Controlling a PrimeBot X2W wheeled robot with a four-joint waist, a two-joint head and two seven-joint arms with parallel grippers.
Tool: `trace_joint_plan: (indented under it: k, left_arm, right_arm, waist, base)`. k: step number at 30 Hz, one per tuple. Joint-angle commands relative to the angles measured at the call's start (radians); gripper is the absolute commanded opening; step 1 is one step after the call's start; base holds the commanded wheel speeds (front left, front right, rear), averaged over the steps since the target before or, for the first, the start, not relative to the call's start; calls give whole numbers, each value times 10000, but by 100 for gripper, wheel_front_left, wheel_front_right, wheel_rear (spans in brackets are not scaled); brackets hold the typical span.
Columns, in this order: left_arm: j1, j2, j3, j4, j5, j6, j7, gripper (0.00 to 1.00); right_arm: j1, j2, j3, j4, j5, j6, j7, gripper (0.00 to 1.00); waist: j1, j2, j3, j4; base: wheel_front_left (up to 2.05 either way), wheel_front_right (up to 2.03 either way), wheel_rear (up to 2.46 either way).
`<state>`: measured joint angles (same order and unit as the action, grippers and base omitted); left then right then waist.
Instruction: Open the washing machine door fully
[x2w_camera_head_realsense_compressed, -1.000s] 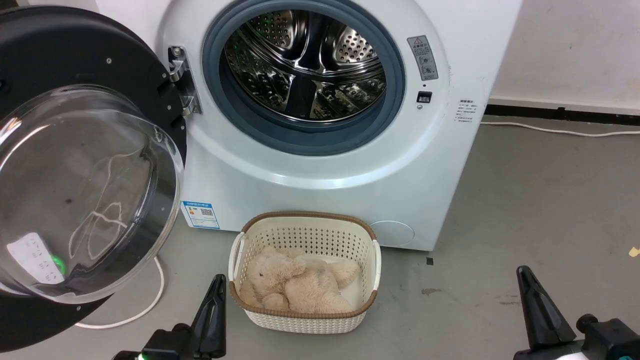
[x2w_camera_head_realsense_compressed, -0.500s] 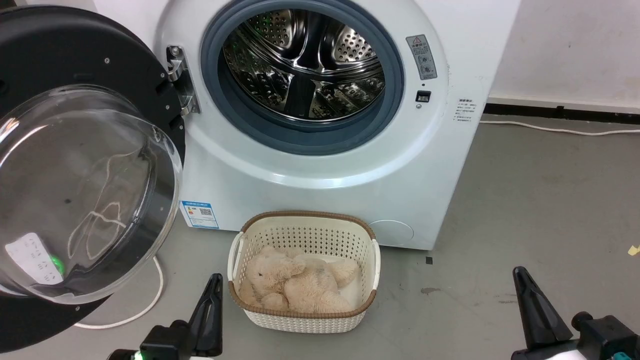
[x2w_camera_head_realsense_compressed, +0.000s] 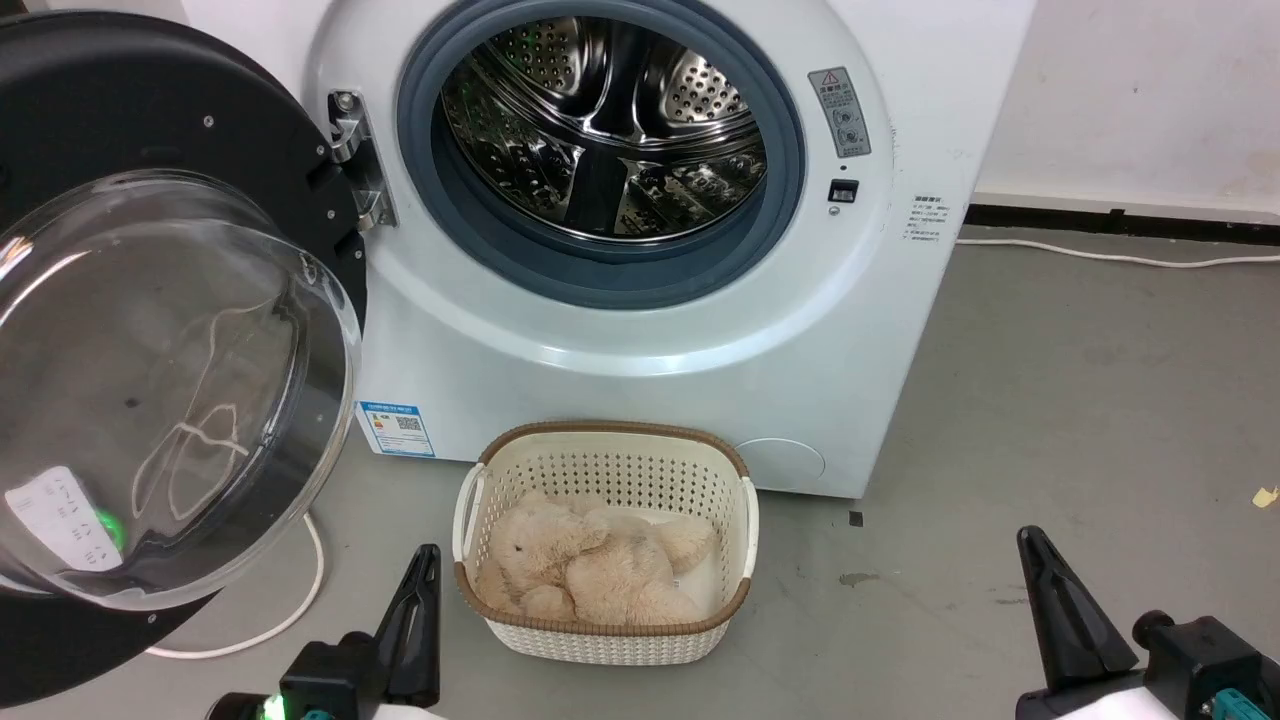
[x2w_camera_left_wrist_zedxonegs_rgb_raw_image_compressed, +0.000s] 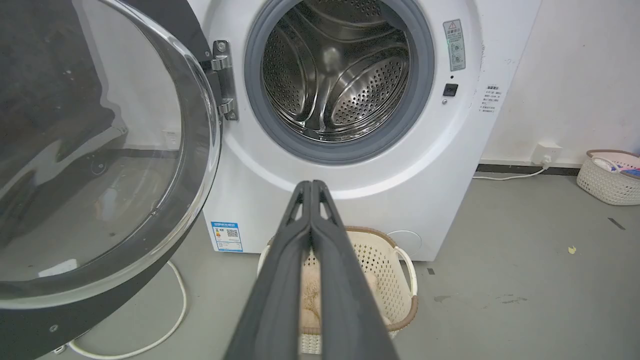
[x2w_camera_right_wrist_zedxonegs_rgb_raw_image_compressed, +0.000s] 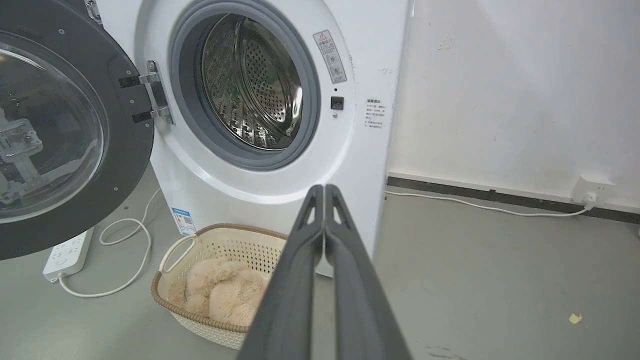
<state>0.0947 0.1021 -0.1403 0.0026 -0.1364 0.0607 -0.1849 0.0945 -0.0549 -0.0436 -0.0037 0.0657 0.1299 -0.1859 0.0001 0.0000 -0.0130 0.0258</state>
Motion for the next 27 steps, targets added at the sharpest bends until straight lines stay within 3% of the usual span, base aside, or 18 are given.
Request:
trace_joint_plan:
  k: [1, 27]
  left_arm:
    - [-213, -66, 73, -8, 88, -51, 43, 0]
    - [-429, -199, 464, -13, 464, -215, 574, 0]
  right_arm:
    - [-132, 14, 25, 10, -90, 2, 48, 0]
    - [-371, 24, 146, 18, -257, 4, 581, 0]
  waist:
    - [-1, 0, 1, -2]
    - [-1, 0, 39, -77]
  base:
    - [0, 0, 0]
    - [0, 0, 0]
